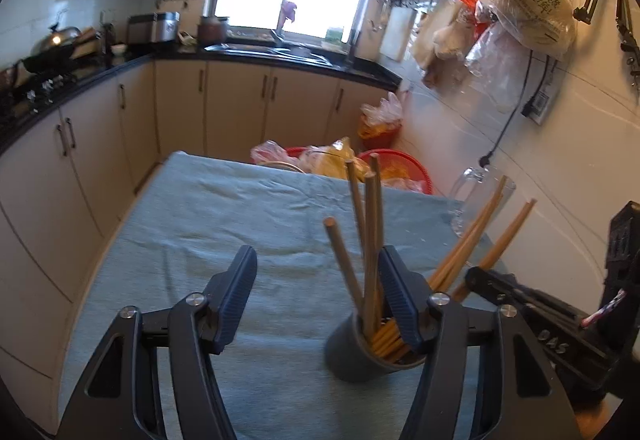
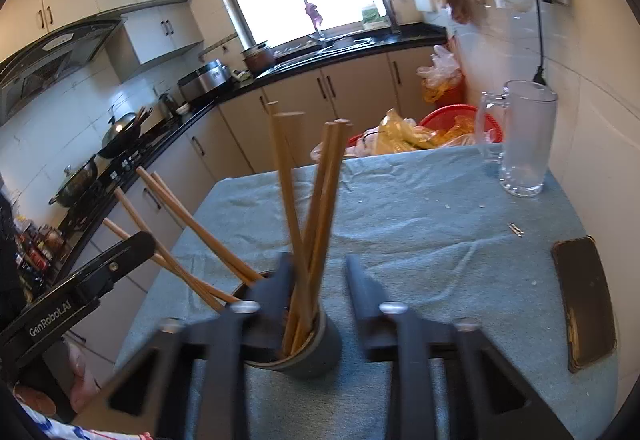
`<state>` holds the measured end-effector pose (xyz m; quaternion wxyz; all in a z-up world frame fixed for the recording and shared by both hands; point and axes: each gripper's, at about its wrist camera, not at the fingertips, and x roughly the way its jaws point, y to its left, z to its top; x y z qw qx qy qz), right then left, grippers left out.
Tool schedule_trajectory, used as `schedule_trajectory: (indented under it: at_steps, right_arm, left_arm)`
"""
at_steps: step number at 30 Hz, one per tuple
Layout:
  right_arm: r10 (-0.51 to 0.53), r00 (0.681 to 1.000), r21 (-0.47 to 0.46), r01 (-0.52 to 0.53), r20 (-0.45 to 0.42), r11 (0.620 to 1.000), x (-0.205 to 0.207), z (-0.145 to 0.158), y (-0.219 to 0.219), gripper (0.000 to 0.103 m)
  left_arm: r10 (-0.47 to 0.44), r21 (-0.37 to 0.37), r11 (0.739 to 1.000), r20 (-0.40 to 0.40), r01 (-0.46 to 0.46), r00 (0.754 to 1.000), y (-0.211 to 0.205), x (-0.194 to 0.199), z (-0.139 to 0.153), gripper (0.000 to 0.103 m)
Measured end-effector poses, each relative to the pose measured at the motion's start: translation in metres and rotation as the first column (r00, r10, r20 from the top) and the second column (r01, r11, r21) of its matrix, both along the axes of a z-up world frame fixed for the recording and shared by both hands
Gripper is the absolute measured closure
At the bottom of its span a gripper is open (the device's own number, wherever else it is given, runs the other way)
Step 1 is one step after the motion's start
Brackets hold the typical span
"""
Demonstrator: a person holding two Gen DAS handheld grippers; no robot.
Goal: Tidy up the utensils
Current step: 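Push the right gripper's chopstick down into the holder among the others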
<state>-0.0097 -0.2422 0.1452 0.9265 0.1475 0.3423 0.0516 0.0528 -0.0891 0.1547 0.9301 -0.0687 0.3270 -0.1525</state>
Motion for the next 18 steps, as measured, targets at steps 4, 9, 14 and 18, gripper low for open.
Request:
schedule_trajectory:
  at_steps: [4,9,14,18]
  right_arm:
    - [0.024,1.0,-0.001,-0.024,0.0,1.0,0.003,0.001,0.004,0.095]
    - [0.034,0.999,0.004,-0.034,0.019,0.999,0.0,0.006,0.006,0.095]
    - [0.046,0.997,-0.017,-0.045,0.061,0.999,-0.007,0.018,0.012,0.095]
    - [0.05,0.993,-0.035,-0.046,0.103,0.998,-0.017,0.029,0.018,0.096]
  left_arm:
    - [-0.042,0.015,0.999,-0.014,0.042,0.999,-0.014,0.004,0.002,0.096]
    - [-0.05,0.003,0.999,0.013,0.049,0.999,-0.019,0.001,0.009,0.097]
    - [-0.086,0.026,0.996,0.068,0.084,0.994,-0.027,-0.011,0.022,0.098]
    - [-0.106,0.044,0.994,0.123,0.101,0.987,-0.03,-0.024,0.036,0.098]
